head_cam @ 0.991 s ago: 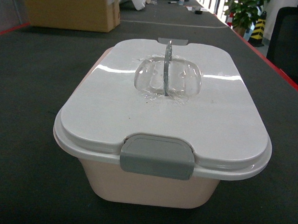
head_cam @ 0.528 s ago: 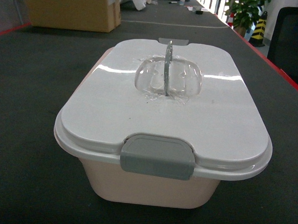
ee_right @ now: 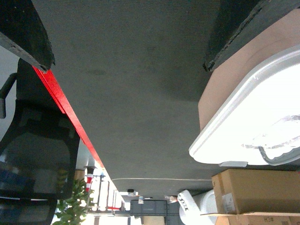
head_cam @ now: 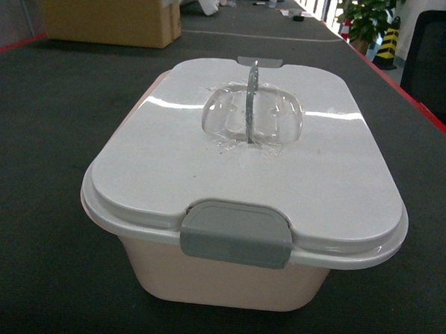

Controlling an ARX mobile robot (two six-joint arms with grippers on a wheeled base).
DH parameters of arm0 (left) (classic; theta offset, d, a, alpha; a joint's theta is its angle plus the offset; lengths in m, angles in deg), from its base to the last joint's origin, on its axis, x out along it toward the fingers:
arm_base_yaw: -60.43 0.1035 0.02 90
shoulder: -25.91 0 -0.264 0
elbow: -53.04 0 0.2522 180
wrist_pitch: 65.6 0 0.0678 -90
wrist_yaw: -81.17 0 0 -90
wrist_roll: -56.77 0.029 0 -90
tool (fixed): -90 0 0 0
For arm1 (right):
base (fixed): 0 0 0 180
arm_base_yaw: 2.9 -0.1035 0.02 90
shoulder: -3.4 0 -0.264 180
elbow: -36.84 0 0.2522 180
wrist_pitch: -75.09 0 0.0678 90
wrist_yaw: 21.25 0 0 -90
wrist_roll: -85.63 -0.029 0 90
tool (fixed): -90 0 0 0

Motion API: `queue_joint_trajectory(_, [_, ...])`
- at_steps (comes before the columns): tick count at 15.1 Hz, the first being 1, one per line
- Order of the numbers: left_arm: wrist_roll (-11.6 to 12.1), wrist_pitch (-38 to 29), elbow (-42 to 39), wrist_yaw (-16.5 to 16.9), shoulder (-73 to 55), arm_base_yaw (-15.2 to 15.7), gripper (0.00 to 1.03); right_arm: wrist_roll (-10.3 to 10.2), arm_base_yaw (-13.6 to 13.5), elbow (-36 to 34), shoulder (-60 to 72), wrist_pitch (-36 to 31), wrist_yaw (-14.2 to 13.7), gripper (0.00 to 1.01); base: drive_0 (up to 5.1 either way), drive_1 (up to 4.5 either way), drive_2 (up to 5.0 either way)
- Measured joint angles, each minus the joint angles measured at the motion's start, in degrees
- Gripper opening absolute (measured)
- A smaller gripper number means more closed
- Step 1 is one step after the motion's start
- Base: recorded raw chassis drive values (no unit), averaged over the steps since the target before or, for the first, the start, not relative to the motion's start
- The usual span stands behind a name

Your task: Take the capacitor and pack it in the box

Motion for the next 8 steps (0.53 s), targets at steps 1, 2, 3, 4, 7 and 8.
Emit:
queue_joint_trajectory(1, [0.00,-0.02,0.00,0.02,0.00,0.00,0.98,0.00,0.00,0.00,0.00,0.00,0.00,0.98,0.0,0.00,0.0])
queue_joint_trajectory(2, [0.00,-0.02,0.00,0.00,0.00,0.00,0.98,0.00,0.00,0.00,0.00,0.00,0.00,0.98,0.0,0.00,0.0])
queue_joint_trajectory(3, [0.00,0.00,0.00,0.00,0.00,0.00,0.98,0.00,0.00,0.00,0.00,0.00,0.00,0.98,0.0,0.00,0.0])
queue_joint_trajectory(4, [0.00,-0.02,0.00,0.00,0.00,0.00,0.98,0.00,0.00,0.00,0.00,0.00,0.00,0.98,0.0,0.00,0.0])
queue_joint_trajectory(7, [0.00,-0.02,0.02,0.02,0.00,0.00,0.98,0.00,0.00,0.00,0.00,0.00,0.00,0.98,0.0,0.00,0.0])
queue_joint_trajectory(8, [0.00,-0.02,0.00,0.00,0.00,0.00,0.98,0.00,0.00,0.00,0.00,0.00,0.00,0.98,0.0,0.00,0.0])
